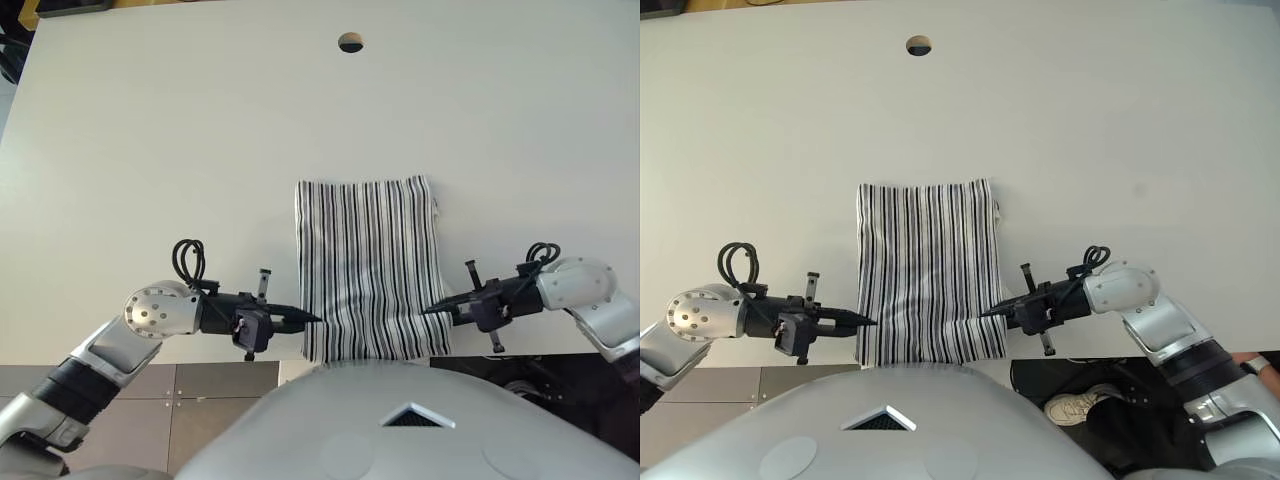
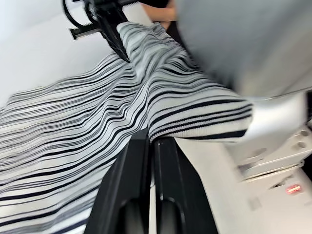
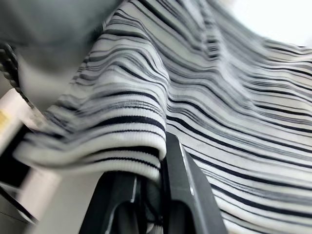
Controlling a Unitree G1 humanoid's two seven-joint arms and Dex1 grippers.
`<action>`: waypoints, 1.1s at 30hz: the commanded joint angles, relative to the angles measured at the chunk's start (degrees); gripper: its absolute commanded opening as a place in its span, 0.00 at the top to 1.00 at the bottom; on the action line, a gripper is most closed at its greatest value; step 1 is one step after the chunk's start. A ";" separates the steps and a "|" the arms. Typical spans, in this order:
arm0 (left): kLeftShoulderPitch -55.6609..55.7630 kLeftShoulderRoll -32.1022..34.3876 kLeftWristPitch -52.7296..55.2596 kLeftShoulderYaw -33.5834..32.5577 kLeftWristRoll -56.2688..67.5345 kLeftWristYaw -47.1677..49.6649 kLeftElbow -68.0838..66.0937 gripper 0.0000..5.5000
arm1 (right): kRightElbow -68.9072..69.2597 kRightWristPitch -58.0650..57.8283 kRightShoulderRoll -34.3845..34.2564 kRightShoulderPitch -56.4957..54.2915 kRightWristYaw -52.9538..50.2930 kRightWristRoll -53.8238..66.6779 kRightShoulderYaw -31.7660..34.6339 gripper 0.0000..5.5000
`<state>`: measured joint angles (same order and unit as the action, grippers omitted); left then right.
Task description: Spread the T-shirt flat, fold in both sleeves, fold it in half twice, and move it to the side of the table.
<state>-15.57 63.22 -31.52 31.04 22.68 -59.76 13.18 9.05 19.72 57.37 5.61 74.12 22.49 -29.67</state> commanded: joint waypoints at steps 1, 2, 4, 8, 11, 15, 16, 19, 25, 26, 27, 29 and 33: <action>-1.29 1.99 6.50 -3.88 6.42 -3.39 3.85 0.98 | 5.01 -6.97 2.01 0.26 2.83 5.86 4.08 0.96; -1.19 1.81 8.48 -5.73 8.72 -3.40 4.58 0.98 | 4.58 -7.91 0.63 -0.77 2.55 5.81 4.81 0.96; -0.31 0.53 12.01 -8.74 11.65 -3.31 5.18 0.98 | 3.63 -9.33 -1.89 -2.33 1.86 5.46 6.08 0.96; 1.84 -4.07 17.15 -12.22 10.75 -1.08 4.28 0.98 | 1.94 -11.26 -5.58 -3.86 0.12 3.79 8.12 0.96; 3.17 -7.69 19.38 -13.94 7.44 0.60 2.19 0.98 | 0.17 -12.00 -8.67 -5.07 -2.53 1.51 9.31 0.96; 5.45 -12.67 20.63 -15.28 2.33 3.01 -3.43 0.98 | -3.51 -12.86 -12.45 -7.60 -5.01 -1.28 10.27 0.96; 5.97 -13.67 21.00 -15.47 1.50 3.23 -4.51 0.98 | -4.67 -13.30 -13.46 -8.23 -6.11 -1.89 10.69 0.96; 8.04 -16.82 22.10 -16.83 -0.78 4.78 -8.15 0.94 | -8.51 -14.69 -16.12 -10.57 -9.20 -4.21 11.92 0.87; 11.62 -20.27 34.49 -22.66 4.27 5.60 -14.52 0.77 | -13.70 -29.80 -20.68 -13.26 -13.76 1.55 17.46 0.67; 12.03 -20.39 37.52 -23.97 6.03 5.39 -14.82 0.74 | -14.16 -33.15 -21.46 -13.77 -14.47 3.47 18.90 0.64; 12.69 -20.72 40.56 -25.21 7.30 5.99 -15.27 0.73 | -14.50 -35.69 -22.24 -14.31 -15.47 4.81 20.25 0.63; 13.99 -21.30 44.47 -26.77 7.71 7.11 -16.36 0.67 | -15.38 -40.86 -23.69 -15.61 -18.08 6.97 22.87 0.57; 19.33 -24.12 54.91 -30.03 6.62 15.60 -23.76 0.60 | -16.94 -46.02 -27.28 -18.11 -23.85 9.76 28.44 0.57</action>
<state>1.21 40.40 19.73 2.93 30.15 -47.87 -7.58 -8.43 -26.06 31.49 -11.35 51.46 31.51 -3.08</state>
